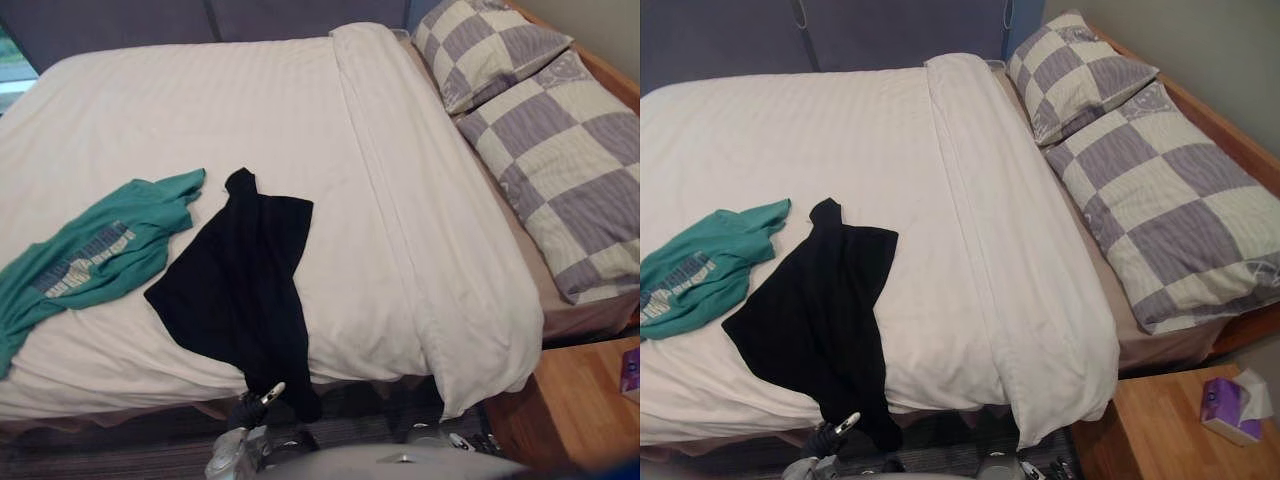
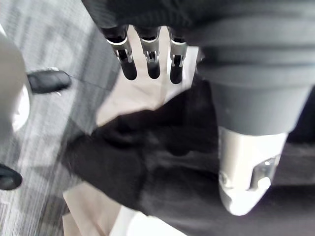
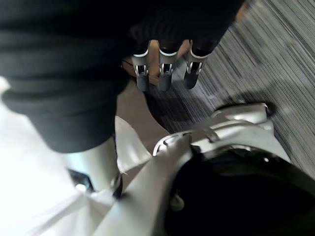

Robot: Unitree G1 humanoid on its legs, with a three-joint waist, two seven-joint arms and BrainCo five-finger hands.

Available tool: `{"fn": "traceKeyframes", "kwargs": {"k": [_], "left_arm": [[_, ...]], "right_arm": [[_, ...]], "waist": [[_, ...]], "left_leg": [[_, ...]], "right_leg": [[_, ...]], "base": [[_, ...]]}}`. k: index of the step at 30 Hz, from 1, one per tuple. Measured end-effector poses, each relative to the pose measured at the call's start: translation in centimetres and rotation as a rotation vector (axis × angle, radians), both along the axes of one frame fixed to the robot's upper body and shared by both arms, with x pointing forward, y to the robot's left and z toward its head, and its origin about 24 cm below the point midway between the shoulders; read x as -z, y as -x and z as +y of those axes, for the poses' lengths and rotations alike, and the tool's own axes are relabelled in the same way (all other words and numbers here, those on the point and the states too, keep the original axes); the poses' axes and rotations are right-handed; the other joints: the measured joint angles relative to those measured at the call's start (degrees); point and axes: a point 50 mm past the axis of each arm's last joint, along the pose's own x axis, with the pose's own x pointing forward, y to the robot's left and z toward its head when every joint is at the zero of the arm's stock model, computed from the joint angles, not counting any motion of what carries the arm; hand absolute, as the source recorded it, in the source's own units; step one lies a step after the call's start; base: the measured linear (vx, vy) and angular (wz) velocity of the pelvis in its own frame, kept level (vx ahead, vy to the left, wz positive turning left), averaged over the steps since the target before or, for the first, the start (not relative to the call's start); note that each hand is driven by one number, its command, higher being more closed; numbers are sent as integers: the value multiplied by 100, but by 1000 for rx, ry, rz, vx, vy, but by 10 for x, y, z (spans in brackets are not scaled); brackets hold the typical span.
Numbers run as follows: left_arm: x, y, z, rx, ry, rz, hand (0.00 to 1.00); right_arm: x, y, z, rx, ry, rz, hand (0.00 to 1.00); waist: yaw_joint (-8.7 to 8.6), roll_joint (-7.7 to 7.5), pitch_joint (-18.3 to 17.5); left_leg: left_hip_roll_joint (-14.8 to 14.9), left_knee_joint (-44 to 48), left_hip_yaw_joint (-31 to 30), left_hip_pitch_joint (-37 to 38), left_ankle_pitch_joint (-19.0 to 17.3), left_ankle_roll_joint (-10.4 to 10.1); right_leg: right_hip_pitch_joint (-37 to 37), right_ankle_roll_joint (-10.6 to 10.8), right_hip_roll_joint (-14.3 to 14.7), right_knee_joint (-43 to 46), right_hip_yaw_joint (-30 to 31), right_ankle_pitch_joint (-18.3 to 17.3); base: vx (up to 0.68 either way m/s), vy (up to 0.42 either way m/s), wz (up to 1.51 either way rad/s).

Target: Tidy the bed and pick cloth on bed and put in laundry

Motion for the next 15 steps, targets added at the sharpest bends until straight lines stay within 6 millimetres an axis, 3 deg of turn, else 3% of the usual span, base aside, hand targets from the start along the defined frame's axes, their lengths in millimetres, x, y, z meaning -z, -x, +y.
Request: {"fn": "traceKeyframes", "kwargs": {"k": [4, 7, 9, 10, 15], "left_arm": [[2, 1, 1, 83, -42, 58, 0], [4, 1, -3, 188, -79, 118, 0], [5, -2, -5, 206, -90, 148, 0], [10, 2, -9, 208, -85, 212, 0], [9, 1, -8, 207, -84, 209, 0]], "right_arm": [[-1, -10, 2, -46, 3, -26, 0], [-2, -26, 5, -85, -16, -62, 0], [-2, -32, 2, -114, -21, -67, 0], [1, -38, 3, -194, -66, -30, 0], [0, -39, 3, -197, -65, -32, 0]], "waist": [[16, -62, -35], [12, -92, -44], [17, -7, -8], [19, 123, -3], [20, 128, -3]], "left_leg": [[1, -7, -258, -56, 129, -6], [-71, -11, -382, -156, 223, -23], [-104, -11, -388, -136, 290, 51], [-69, -15, -353, 123, 284, -3], [-69, -15, -346, 111, 283, -3]], "right_leg": [[146, -162, 129, -210, 218, -94], [403, -242, 174, -850, 240, -147], [486, -226, 176, -1008, 266, -137], [820, -200, 267, -1330, 376, -122], [804, -200, 266, -1325, 382, -123]], "base": [[12, -52, 32], [39, -44, 20], [52, 3, 2], [0, 0, 0], [0, 0, 0]]}}
